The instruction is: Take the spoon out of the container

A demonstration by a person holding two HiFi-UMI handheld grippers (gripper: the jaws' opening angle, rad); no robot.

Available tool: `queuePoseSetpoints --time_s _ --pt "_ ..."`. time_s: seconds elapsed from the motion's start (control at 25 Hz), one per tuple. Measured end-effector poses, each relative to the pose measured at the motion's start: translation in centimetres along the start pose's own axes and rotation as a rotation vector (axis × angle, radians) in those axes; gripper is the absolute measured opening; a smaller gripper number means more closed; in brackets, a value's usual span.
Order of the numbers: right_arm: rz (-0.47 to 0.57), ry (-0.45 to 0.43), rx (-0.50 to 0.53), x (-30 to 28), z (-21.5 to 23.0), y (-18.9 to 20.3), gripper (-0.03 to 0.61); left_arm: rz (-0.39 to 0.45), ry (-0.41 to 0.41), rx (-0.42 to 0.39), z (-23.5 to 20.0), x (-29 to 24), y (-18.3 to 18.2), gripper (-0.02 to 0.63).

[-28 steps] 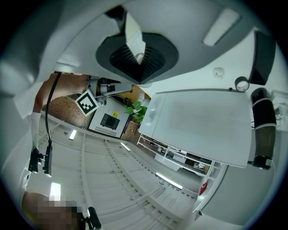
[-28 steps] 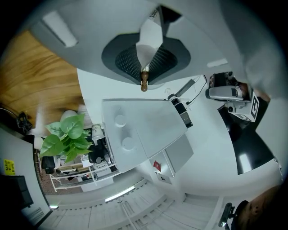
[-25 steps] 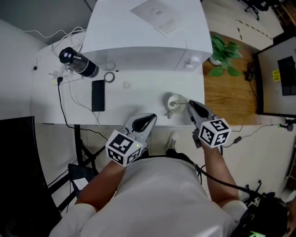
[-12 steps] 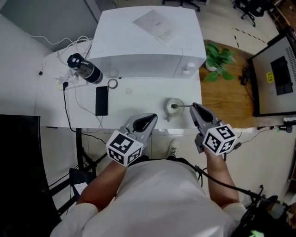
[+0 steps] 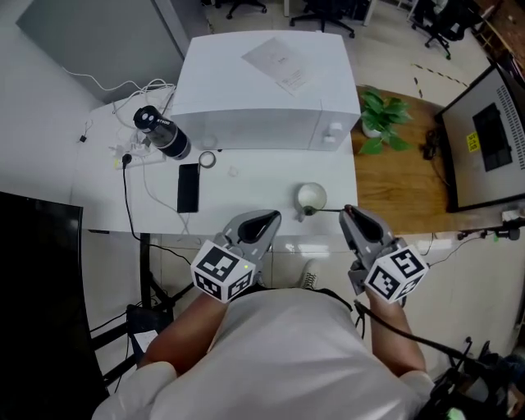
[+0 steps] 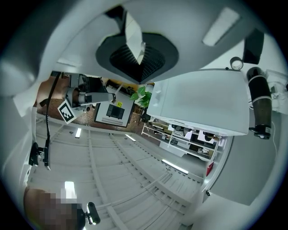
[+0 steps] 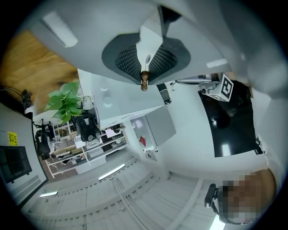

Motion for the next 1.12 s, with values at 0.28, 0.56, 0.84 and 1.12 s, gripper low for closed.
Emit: queuePoseSetpoints --time_s 0.28,0.56,0.84,1.12 --pt "-0.013 -0.015 -0.021 0.3 -1.3 1.8 0.055 -0.008 0.018 0.0 1.7 0.7 0.7 0.003" --pt "-0.016 -0.018 -0.004 0.2 -2.4 1.9 0.055 -0.006 0.021 -0.013 1.7 1.5 0.8 0.003" --pt "-0.002 0.022 0.007 0.2 -3.8 1.9 0.055 0.014 0.058 -0.037 1.3 2.5 0.6 0.003" --pt "0.046 0.1 -0.008 -0.1 -6.4 2.7 0.056 0.012 0.136 -0.057 0.2 4.8 0.9 0.003"
Point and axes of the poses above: the fingertips, and each gripper's own axes: x backward along the fingers, z to its right, y out of its underside, the point moved 5 cm from there along x, backward along the fingers, and after that the axes turned 13 degrees about -y, right-handed, at the moved point
